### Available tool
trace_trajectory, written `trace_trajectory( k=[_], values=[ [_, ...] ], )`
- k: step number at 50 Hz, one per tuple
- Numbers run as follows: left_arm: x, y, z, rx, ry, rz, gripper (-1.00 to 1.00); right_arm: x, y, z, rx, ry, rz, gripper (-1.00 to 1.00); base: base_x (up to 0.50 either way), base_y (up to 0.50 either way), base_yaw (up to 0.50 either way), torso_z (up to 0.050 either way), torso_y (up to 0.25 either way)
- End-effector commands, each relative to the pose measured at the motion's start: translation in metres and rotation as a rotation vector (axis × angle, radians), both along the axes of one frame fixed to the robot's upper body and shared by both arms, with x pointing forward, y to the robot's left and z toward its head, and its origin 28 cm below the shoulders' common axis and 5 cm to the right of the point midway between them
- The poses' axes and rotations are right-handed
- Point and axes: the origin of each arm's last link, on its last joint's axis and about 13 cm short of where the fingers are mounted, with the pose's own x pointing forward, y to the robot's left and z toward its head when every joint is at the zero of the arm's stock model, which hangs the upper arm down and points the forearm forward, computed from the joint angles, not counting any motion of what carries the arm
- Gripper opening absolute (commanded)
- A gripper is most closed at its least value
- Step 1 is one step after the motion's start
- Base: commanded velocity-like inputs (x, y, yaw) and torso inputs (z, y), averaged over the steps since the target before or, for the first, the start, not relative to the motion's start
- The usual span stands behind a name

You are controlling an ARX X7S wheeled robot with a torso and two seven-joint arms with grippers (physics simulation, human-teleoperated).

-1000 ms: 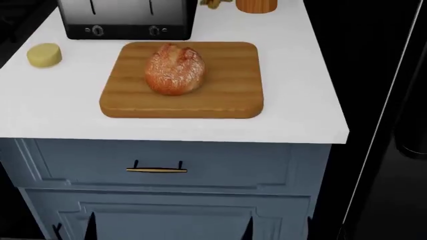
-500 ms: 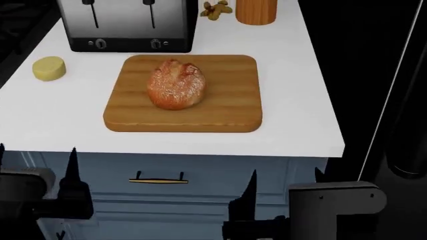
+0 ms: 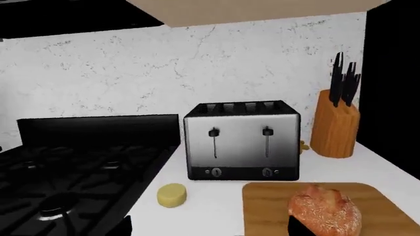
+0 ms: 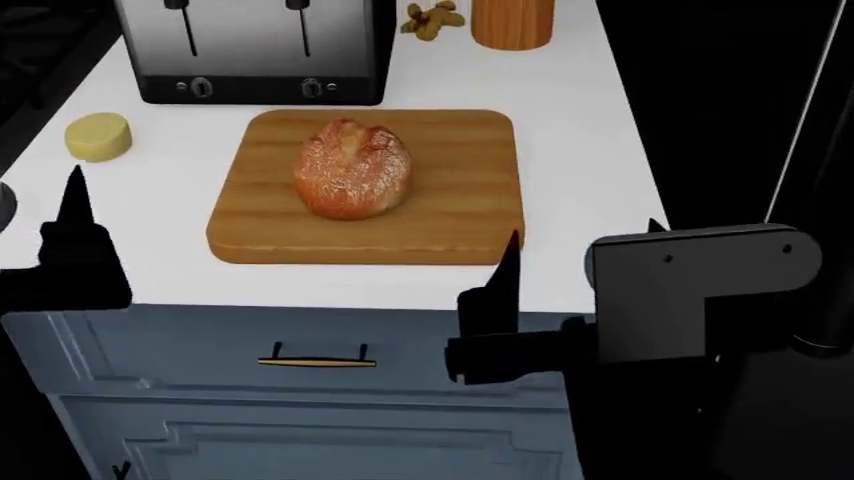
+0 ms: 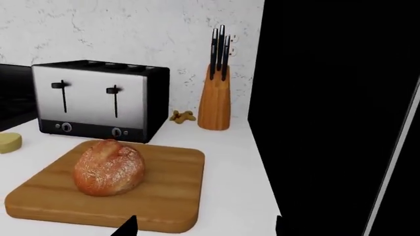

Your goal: Pick up the wedge of cheese and place it on the slice of bread to prepare a simple cheese on bread dish.

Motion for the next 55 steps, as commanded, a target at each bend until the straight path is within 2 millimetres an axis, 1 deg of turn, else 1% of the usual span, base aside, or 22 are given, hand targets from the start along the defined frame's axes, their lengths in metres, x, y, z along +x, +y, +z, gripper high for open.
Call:
trace_trajectory(
  k=[1, 2, 3, 4, 5, 7, 8, 9, 10, 11, 12, 13, 23, 30, 42, 55],
  values=[
    [-0.006, 0.029, 0.01, -0.193, -0.157, 0.381, 1.0, -0.002, 0.003, 0.005, -0.049, -0.016, 0.017, 1.0, 0.0, 0.0, 0.0, 0.0, 0.0],
    [-0.007, 0.03, 0.01, -0.193, -0.17, 0.392, 1.0, -0.002, 0.003, 0.004, -0.067, -0.033, 0.019, 1.0, 0.0, 0.0, 0.0, 0.0, 0.0],
    [-0.01, 0.034, 0.01, -0.202, -0.181, 0.422, 1.0, -0.002, 0.003, 0.004, -0.046, -0.027, 0.02, 1.0, 0.0, 0.0, 0.0, 0.0, 0.0],
    [-0.011, 0.038, 0.007, -0.277, -0.177, 0.435, 1.0, -0.002, 0.003, 0.004, -0.038, -0.025, 0.05, 1.0, 0.0, 0.0, 0.0, 0.0, 0.0],
    [-0.013, 0.04, 0.006, -0.276, -0.197, 0.46, 1.0, -0.003, 0.003, 0.004, -0.071, -0.037, 0.043, 1.0, 0.0, 0.0, 0.0, 0.0, 0.0],
    [-0.017, 0.039, 0.007, -0.267, -0.232, 0.514, 1.0, -0.002, 0.002, 0.003, -0.043, -0.035, 0.03, 1.0, 0.0, 0.0, 0.0, 0.0, 0.0],
    [-0.018, 0.038, 0.007, -0.267, -0.237, 0.507, 1.0, -0.001, 0.002, 0.003, -0.046, -0.035, 0.026, 1.0, 0.0, 0.0, 0.0, 0.0, 0.0],
    [-0.02, 0.036, 0.007, -0.251, -0.238, 0.49, 1.0, -0.001, 0.004, 0.001, -0.107, -0.017, 0.02, 1.0, 0.0, 0.0, 0.0, 0.0, 0.0],
    [-0.021, 0.036, 0.007, -0.233, -0.25, 0.505, 1.0, 0.0, 0.004, 0.001, -0.101, -0.055, -0.05, 1.0, 0.0, 0.0, 0.0, 0.0, 0.0],
    [-0.023, 0.036, 0.007, -0.251, -0.271, 0.522, 1.0, 0.0, 0.003, 0.0, -0.082, -0.028, -0.003, 1.0, 0.0, 0.0, 0.0, 0.0, 0.0],
    [-0.025, 0.038, 0.007, -0.268, -0.285, 0.574, 1.0, 0.001, 0.002, -0.001, -0.091, -0.033, -0.015, 1.0, 0.0, 0.0, 0.0, 0.0, 0.0],
    [-0.026, 0.038, 0.007, -0.258, -0.304, 0.592, 1.0, 0.001, 0.001, -0.001, -0.082, -0.035, 0.013, 1.0, 0.0, 0.0, 0.0, 0.0, 0.0],
    [-0.025, 0.034, 0.008, -0.207, -0.298, 0.561, 1.0, 0.003, 0.002, 0.003, -0.032, -0.036, 0.034, 1.0, 0.0, 0.04, 0.0, 0.0, 0.0],
    [-0.025, 0.033, 0.009, -0.193, -0.302, 0.545, 1.0, 0.005, 0.001, 0.0, -0.03, -0.038, 0.045, 1.0, 0.0, 0.43, 0.0, 0.0, 0.0],
    [-0.025, 0.033, 0.008, -0.192, -0.31, 0.53, 1.0, 0.002, 0.003, 0.004, -0.017, -0.05, 0.069, 1.0, 0.04, 0.45, 0.0, 0.0, 0.0],
    [-0.025, 0.032, 0.008, -0.187, -0.304, 0.515, 1.0, -0.002, 0.005, 0.005, -0.039, -0.053, 0.063, 1.0, 0.1, 0.23, 0.0, 0.0, 0.0]
  ],
)
